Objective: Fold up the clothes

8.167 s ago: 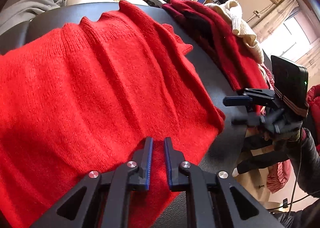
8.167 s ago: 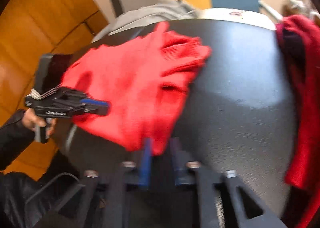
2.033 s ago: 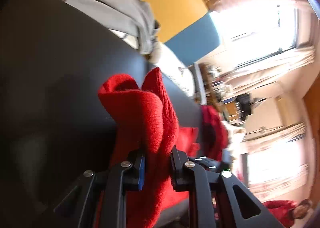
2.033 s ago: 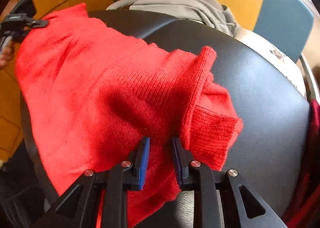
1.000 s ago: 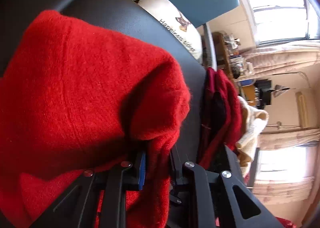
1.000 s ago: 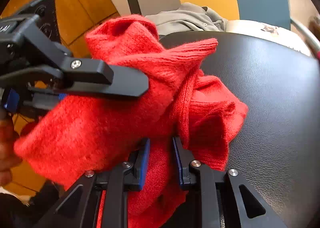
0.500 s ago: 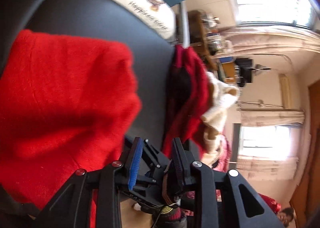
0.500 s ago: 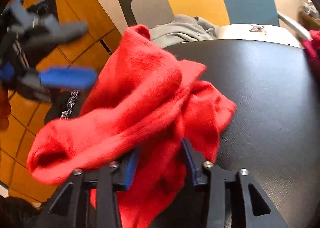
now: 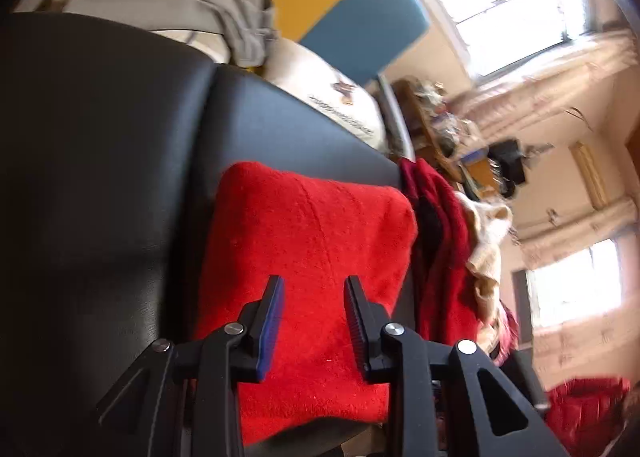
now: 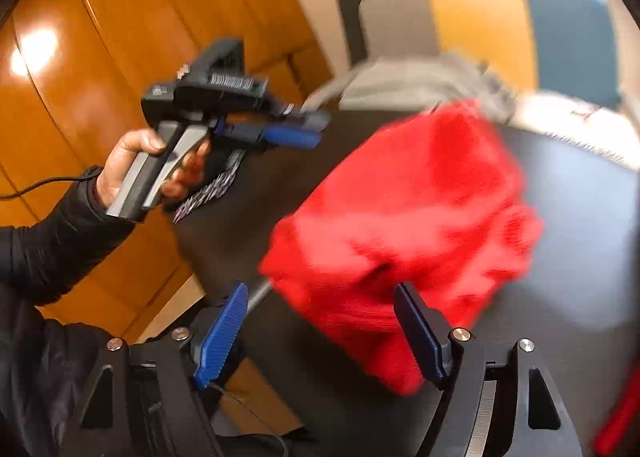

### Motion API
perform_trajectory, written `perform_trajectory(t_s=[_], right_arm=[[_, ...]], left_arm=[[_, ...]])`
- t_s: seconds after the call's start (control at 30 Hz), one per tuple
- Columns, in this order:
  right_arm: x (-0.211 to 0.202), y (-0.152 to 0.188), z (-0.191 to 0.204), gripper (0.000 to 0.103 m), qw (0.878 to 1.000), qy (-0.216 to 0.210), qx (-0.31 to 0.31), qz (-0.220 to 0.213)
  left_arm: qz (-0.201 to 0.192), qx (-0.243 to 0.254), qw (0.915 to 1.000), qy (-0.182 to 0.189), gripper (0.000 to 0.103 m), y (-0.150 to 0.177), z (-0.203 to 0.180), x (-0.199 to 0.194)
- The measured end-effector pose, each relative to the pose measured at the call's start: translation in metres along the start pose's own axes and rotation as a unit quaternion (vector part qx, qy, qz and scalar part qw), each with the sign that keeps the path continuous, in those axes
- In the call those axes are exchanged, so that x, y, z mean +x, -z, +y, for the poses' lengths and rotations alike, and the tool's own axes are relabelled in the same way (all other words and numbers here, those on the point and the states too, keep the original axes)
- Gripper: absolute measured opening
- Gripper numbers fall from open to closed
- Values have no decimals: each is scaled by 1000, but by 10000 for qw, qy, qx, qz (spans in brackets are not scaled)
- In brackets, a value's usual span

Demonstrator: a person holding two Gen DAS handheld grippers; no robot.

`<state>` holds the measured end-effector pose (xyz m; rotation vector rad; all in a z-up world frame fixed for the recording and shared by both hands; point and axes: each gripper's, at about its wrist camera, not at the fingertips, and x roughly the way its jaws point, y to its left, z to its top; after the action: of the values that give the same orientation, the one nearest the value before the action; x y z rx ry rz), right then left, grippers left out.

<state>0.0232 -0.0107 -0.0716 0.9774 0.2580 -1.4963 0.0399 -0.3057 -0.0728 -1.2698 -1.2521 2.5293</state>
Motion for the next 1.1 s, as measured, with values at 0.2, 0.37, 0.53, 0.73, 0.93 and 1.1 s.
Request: perform_trajectory(t_s=[0.2,0.37,0.53,0.73,0.93,1.1], right_arm=[[53,-7,-3,11,9959,-263,501,699],[1,21,-6,9,9939,-686,769,384],[20,73,-37,9,9855,-139,1546,681],[-21,70,-33,53,9843,-263,1743,-39],[-45,20,-60,68,9747,290,1812,-1279],[11,-19,-113,66,9633,813,2282,-1153]], left_arm=[[63,1188,9927,211,30,3,-33,27],[601,1797,9817,-207,29,14,-44,70],[534,1779,9822,-275,28,24,-37,95],[25,1839,9825,-305,29,30,-45,69],[-437,1621,9858,-93,29,48,-40,34],[-420,1745,9838,-28,29,76,-39,25]])
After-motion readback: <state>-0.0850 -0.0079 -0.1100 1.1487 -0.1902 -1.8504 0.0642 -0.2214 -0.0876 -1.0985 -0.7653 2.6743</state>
